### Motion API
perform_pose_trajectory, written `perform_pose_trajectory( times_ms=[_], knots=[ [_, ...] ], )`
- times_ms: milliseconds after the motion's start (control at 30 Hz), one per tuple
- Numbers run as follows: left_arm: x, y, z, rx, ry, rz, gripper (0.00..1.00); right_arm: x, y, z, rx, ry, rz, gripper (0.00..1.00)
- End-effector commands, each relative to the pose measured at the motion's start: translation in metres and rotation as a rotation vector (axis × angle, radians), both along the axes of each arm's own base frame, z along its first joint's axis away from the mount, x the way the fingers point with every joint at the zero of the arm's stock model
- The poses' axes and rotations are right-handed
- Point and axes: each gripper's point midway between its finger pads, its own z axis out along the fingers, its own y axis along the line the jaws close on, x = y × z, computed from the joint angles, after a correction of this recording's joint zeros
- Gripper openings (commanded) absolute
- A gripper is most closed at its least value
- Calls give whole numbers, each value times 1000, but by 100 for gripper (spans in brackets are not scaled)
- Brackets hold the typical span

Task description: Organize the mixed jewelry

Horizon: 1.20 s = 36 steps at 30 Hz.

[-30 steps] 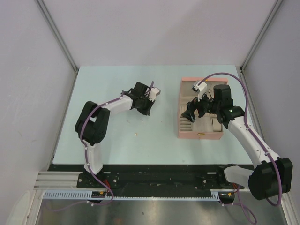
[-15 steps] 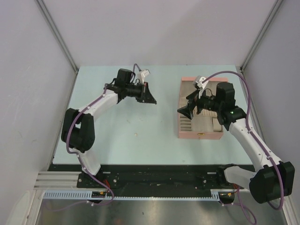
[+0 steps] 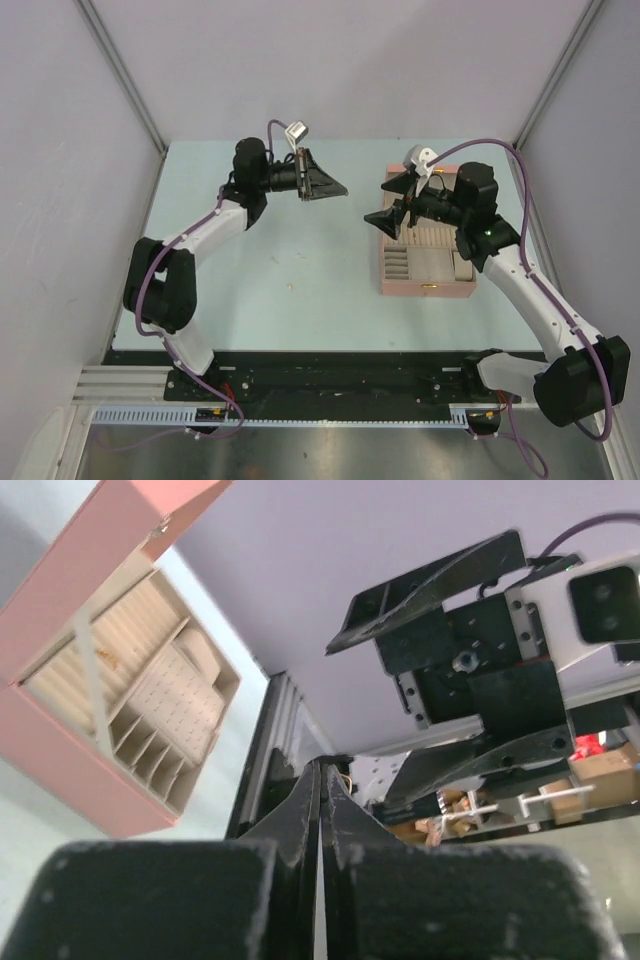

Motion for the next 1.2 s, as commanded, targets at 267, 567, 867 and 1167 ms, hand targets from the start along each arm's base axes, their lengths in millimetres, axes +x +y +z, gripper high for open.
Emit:
perform_pose_trajectory(
  times_ms=[267, 567, 867, 1167],
  knots=[
    [-30, -5, 36, -139, 132, -74, 0, 10, 19, 30, -37, -177, -34, 91],
    [-39, -7, 31, -131, 147, -84, 0, 14, 31, 33, -59, -213, -44, 85],
    [-43, -11, 23, -119, 153, -86, 0, 12, 34, 26, -85, -197, -41, 77],
    [-44, -13, 22, -117, 147, -85, 0, 10, 34, 26, -90, -198, -38, 69]
  ],
)
